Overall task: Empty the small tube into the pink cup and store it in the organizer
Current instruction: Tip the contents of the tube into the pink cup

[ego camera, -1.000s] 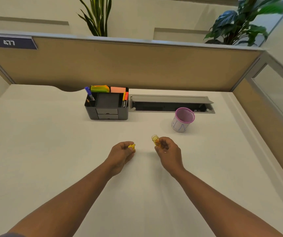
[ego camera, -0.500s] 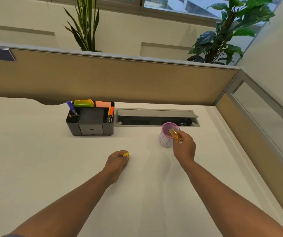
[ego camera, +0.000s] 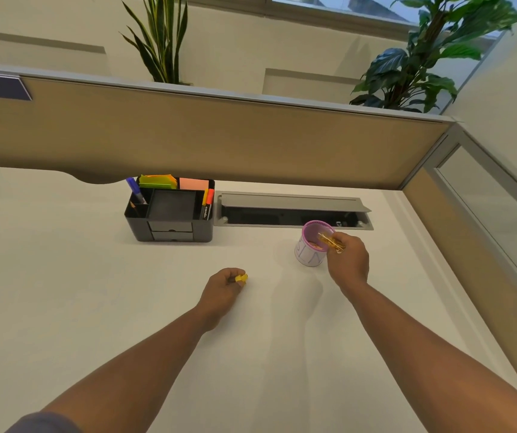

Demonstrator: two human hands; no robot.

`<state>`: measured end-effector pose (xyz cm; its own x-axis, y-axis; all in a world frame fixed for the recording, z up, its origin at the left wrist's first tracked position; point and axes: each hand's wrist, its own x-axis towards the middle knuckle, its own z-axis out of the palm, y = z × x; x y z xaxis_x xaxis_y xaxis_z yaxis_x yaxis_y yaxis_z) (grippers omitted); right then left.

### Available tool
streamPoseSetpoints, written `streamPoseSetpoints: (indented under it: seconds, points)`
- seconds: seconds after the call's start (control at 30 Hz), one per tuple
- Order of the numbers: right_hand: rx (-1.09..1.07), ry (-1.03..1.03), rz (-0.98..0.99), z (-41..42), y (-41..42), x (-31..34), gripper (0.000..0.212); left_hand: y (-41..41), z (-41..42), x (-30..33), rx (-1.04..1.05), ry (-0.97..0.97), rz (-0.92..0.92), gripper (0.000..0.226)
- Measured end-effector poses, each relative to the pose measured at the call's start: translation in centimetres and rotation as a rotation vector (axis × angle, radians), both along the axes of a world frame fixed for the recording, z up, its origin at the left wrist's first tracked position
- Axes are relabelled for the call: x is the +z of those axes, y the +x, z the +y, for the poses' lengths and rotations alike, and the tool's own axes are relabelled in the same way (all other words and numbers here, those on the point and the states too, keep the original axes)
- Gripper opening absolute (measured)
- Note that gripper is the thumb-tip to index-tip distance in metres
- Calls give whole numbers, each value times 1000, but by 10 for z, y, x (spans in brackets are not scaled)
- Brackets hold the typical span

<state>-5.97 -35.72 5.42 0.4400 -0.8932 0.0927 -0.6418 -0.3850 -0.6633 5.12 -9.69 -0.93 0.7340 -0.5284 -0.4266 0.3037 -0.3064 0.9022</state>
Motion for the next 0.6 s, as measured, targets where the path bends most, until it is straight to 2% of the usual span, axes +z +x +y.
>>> streamPoseSetpoints:
  seconds: [0.6]
  points:
    - [19,-2,43,1,-1,9,28,1,1,-5,-4,-1,-8,20]
